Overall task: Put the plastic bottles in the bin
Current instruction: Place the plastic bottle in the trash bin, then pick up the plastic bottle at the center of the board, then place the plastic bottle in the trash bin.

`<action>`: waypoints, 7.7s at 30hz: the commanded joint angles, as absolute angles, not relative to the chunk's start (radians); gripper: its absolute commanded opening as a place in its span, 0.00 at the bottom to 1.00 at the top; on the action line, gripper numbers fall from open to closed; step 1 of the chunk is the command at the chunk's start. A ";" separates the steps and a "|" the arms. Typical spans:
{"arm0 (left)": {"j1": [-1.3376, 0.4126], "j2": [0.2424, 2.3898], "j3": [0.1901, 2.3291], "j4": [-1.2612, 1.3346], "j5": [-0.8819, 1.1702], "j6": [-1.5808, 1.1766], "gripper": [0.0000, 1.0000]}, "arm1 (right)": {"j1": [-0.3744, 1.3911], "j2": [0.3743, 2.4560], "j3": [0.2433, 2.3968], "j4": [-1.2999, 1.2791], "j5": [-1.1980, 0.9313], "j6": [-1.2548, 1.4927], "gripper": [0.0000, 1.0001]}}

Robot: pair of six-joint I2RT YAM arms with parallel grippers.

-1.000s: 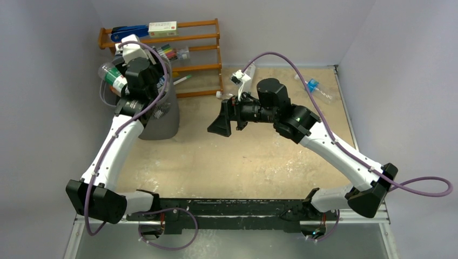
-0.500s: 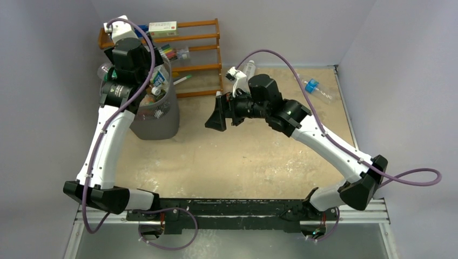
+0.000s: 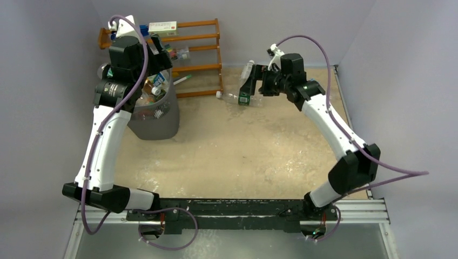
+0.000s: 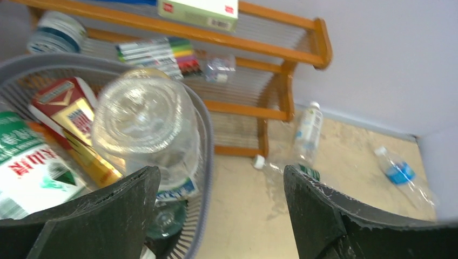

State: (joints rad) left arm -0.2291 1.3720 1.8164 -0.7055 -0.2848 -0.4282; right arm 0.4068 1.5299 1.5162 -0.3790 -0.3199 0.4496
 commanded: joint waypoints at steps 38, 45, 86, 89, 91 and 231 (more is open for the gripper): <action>-0.340 1.249 1.733 -0.933 -0.162 -0.478 0.88 | 0.394 1.923 1.048 0.616 -0.491 0.419 1.00; -0.344 1.259 1.742 -0.941 -0.180 -0.474 0.88 | 0.413 1.937 1.116 0.388 -0.388 0.375 1.00; -0.387 1.282 1.635 -0.831 0.044 -0.643 0.94 | 0.685 1.499 0.938 0.241 -0.269 0.554 0.50; -0.387 1.278 1.608 -0.788 0.104 -0.673 0.94 | 0.707 1.396 0.903 0.247 -0.272 0.574 0.51; -0.389 1.277 1.594 -0.766 0.130 -0.688 0.94 | 0.714 1.334 0.894 0.243 -0.277 0.584 0.51; 0.083 1.241 1.347 -0.057 -0.630 -0.026 0.26 | 0.914 1.061 1.014 -0.120 -0.324 0.591 1.00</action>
State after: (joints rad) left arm 0.0792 1.2381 1.3312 -0.0101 -0.6239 0.0105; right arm 0.9146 1.1130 1.0134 -0.1555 -0.3519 0.5735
